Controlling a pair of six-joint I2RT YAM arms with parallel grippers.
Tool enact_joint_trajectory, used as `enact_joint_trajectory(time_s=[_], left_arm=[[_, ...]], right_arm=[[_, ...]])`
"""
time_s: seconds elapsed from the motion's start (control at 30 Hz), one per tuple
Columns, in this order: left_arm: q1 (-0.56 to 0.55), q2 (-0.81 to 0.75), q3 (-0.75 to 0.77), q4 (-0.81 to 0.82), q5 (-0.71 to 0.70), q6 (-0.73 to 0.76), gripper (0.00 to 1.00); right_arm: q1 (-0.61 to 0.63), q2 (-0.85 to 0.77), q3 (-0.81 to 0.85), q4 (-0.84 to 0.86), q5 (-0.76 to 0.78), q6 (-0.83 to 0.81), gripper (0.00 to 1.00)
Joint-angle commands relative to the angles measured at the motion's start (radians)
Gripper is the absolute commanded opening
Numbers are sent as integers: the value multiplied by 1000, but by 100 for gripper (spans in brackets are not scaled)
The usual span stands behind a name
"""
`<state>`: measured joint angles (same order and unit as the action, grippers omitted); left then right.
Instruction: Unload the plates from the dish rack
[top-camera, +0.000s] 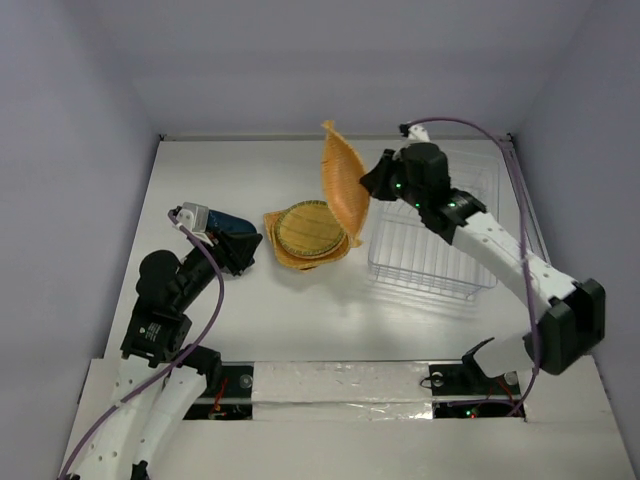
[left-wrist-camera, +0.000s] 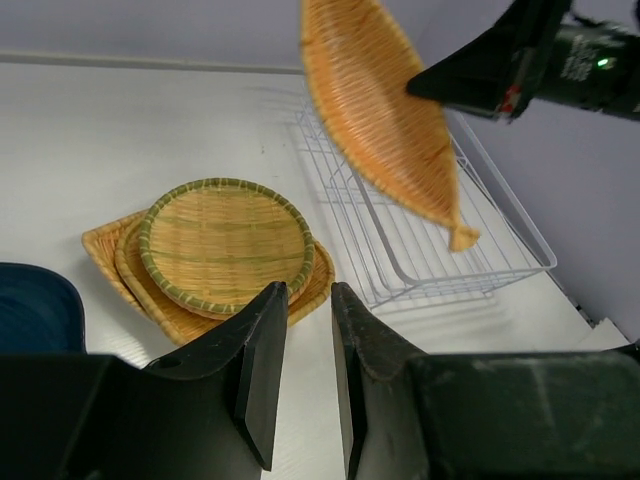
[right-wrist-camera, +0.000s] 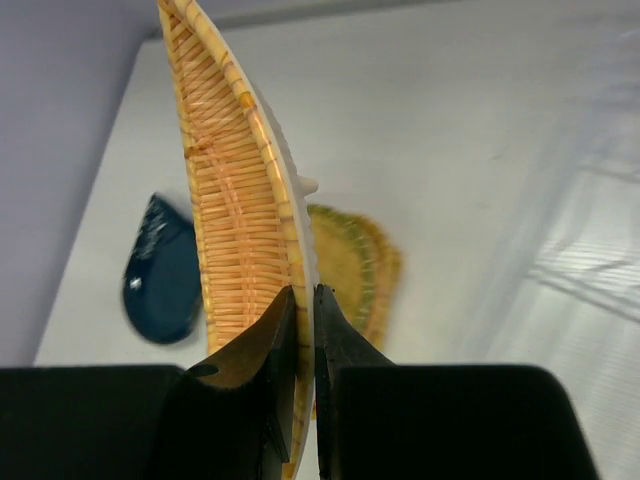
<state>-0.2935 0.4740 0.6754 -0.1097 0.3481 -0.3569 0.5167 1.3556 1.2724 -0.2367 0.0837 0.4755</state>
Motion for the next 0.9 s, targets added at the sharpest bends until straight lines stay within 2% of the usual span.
enact_joint_trajectory(time_s=[0.0, 0.13, 0.5, 0.67, 0.8, 0.87], left_arm=[[4, 9, 24, 38, -30, 3, 22], [4, 12, 24, 28, -55, 6, 25], [22, 46, 24, 36, -46, 4, 26], [31, 61, 26, 41, -34, 4, 26], [31, 58, 24, 42, -31, 4, 27], [40, 58, 24, 42, -26, 4, 27]], right_arm=[[60, 115, 10, 198, -203, 133, 0], [82, 232, 28, 264, -262, 172, 0], [82, 438, 96, 264, -325, 198, 0], [82, 494, 104, 289, -374, 219, 7], [82, 519, 96, 274, -360, 210, 11], [82, 516, 91, 266, -338, 206, 16]])
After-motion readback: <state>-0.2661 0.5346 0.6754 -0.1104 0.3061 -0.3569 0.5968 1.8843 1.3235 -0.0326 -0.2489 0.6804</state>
